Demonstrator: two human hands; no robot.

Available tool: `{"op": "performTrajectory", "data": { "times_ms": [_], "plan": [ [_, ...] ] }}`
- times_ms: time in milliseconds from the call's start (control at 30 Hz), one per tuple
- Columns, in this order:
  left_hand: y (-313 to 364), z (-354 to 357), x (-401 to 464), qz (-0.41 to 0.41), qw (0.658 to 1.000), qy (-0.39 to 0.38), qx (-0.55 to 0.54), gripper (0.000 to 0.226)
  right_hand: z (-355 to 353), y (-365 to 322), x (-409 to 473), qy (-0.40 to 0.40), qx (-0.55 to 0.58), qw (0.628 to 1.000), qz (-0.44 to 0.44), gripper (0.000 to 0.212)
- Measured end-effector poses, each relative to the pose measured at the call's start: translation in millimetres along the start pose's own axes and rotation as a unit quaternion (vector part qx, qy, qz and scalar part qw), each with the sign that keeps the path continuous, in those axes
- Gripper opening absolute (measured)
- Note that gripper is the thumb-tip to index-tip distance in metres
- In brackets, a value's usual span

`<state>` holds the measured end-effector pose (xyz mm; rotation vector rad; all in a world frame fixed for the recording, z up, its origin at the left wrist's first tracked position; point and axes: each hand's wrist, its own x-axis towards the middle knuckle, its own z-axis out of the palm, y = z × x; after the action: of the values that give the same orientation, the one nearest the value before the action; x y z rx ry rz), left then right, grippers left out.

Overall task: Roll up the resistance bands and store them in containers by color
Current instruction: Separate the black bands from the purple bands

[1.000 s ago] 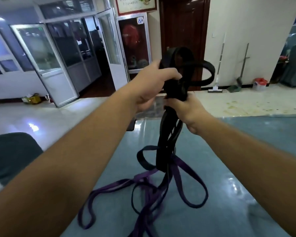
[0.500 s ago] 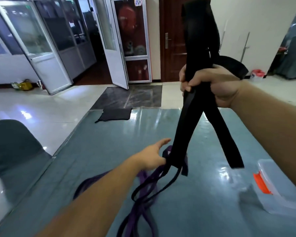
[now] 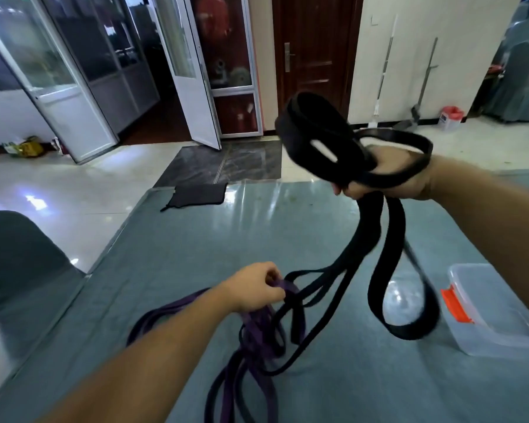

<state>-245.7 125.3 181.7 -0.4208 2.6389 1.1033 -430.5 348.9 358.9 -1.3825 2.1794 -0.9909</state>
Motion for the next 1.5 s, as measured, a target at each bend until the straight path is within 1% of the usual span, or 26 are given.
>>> {"op": "performTrajectory", "data": {
  "times_ms": [67, 133, 233, 300, 433, 533, 633, 733, 767, 800, 833, 867, 900, 933, 967, 1000, 1033, 1100, 1167, 1233, 1267, 1333, 1367, 1400, 1467, 1500],
  "plan": [
    [2.7, -16.1, -4.5, 0.017, 0.998, 0.048, -0.044, 0.031, 9.5, 10.6, -2.8, -0.032, -0.012, 0.999, 0.042, 0.019],
    [6.6, -32.5, -11.4, 0.032, 0.991, 0.071, -0.111, 0.026, 22.7, 21.2, -5.1, -0.062, -0.015, 0.996, 0.060, 0.013],
    [17.8, -58.0, -23.2, 0.054, 0.968, 0.119, -0.216, 0.020, 41.0, 46.2, -3.1, -0.045, -0.085, 0.993, 0.074, 0.009],
    [27.5, -74.6, -32.1, 0.066, 0.934, 0.167, -0.308, 0.020, 48.7, 62.0, -2.9, -0.052, -0.088, 0.990, 0.100, 0.007],
    [35.8, -107.2, -52.7, 0.099, 0.846, 0.223, -0.473, 0.023, 59.1, 85.0, -5.7, -0.045, -0.084, 0.983, 0.155, 0.017],
    [35.7, -125.8, -64.0, 0.117, 0.803, 0.256, -0.525, 0.022, 65.6, 99.1, -8.7, -0.036, -0.068, 0.980, 0.186, 0.021],
    [34.7, -137.0, -73.6, 0.143, 0.756, 0.277, -0.576, 0.023, 68.3, 108.6, -9.9, -0.034, -0.060, 0.979, 0.192, 0.023],
    [32.3, -143.9, -79.3, 0.175, 0.730, 0.278, -0.599, 0.022, 72.4, 114.6, -8.8, -0.029, -0.082, 0.975, 0.206, 0.031],
    [31.3, -144.6, -79.6, 0.176, 0.738, 0.280, -0.589, 0.021, 74.3, 114.2, -8.4, -0.024, -0.092, 0.975, 0.202, 0.031],
    [29.8, -144.7, -79.3, 0.167, 0.762, 0.284, -0.557, 0.022, 75.4, 112.8, -8.5, -0.015, -0.106, 0.976, 0.190, 0.029],
    [28.1, -143.6, -78.4, 0.149, 0.802, 0.287, -0.501, 0.023, 76.6, 110.7, -9.1, 0.006, -0.117, 0.977, 0.178, 0.026],
    [25.8, -141.0, -77.7, 0.130, 0.850, 0.285, -0.423, 0.025, 77.7, 108.0, -10.2, 0.041, -0.118, 0.978, 0.169, 0.025],
    [23.2, -136.5, -76.9, 0.114, 0.899, 0.276, -0.322, 0.027, 79.9, 103.4, -11.6, 0.081, -0.093, 0.980, 0.157, 0.025],
    [21.1, -130.3, -75.5, 0.099, 0.938, 0.260, -0.207, 0.030, 83.5, 97.3, -13.1, 0.111, -0.043, 0.983, 0.140, 0.027],
    [20.0, -122.6, -73.3, 0.085, 0.962, 0.241, -0.099, 0.033, 88.7, 90.3, -14.1, 0.130, 0.019, 0.984, 0.122, 0.028],
    [20.3, -114.2, -70.7, 0.074, 0.971, 0.227, -0.018, 0.032, 95.6, 82.2, -15.0, 0.141, 0.081, 0.980, 0.115, 0.028],
    [22.5, -105.8, -67.0, 0.071, 0.971, 0.224, 0.032, 0.028, 102.9, 76.0, -14.8, 0.152, 0.133, 0.972, 0.116, 0.024],
    [30.4, -91.2, -59.5, 0.080, 0.964, 0.251, 0.048, 0.018, 117.1, 68.5, -13.6, 0.146, 0.193, 0.960, 0.139, 0.017],
    [40.4, -83.3, -54.0, 0.082, 0.951, 0.298, -0.021, 0.010, 131.1, 67.4, -14.4, 0.107, 0.207, 0.957, 0.171, 0.024],
    [50.8, -84.3, -52.1, 0.078, 0.927, 0.362, -0.066, 0.006, 148.2, 74.1, -16.4, 0.093, 0.206, 0.957, 0.183, 0.015],
    [55.0, -88.0, -52.6, 0.075, 0.912, 0.396, -0.070, 0.009, 156.8, 79.3, -18.8, 0.091, 0.185, 0.963, 0.174, 0.012],
    [58.2, -98.3, -54.3, 0.068, 0.886, 0.453, -0.074, 0.021, 174.9, 94.7, -24.2, 0.096, 0.106, 0.978, 0.153, 0.034],
    [57.3, -103.7, -55.0, 0.064, 0.879, 0.467, -0.074, 0.025, 182.0, 102.8, -27.8, 0.104, 0.066, 0.980, 0.155, 0.040],
    [54.7, -108.2, -55.4, 0.061, 0.877, 0.472, -0.070, 0.027, 186.7, 110.8, -30.7, 0.104, 0.041, 0.980, 0.163, 0.036],
    [44.1, -112.7, -56.7, 0.046, 0.874, 0.480, -0.062, 0.027, 189.0, 125.1, -34.9, 0.072, 0.011, 0.976, 0.207, 0.008],
    [38.0, -113.4, -57.0, 0.035, 0.867, 0.493, -0.071, 0.027, 187.3, 131.6, -36.4, 0.063, -0.014, 0.970, 0.235, 0.004]
  ]
}}
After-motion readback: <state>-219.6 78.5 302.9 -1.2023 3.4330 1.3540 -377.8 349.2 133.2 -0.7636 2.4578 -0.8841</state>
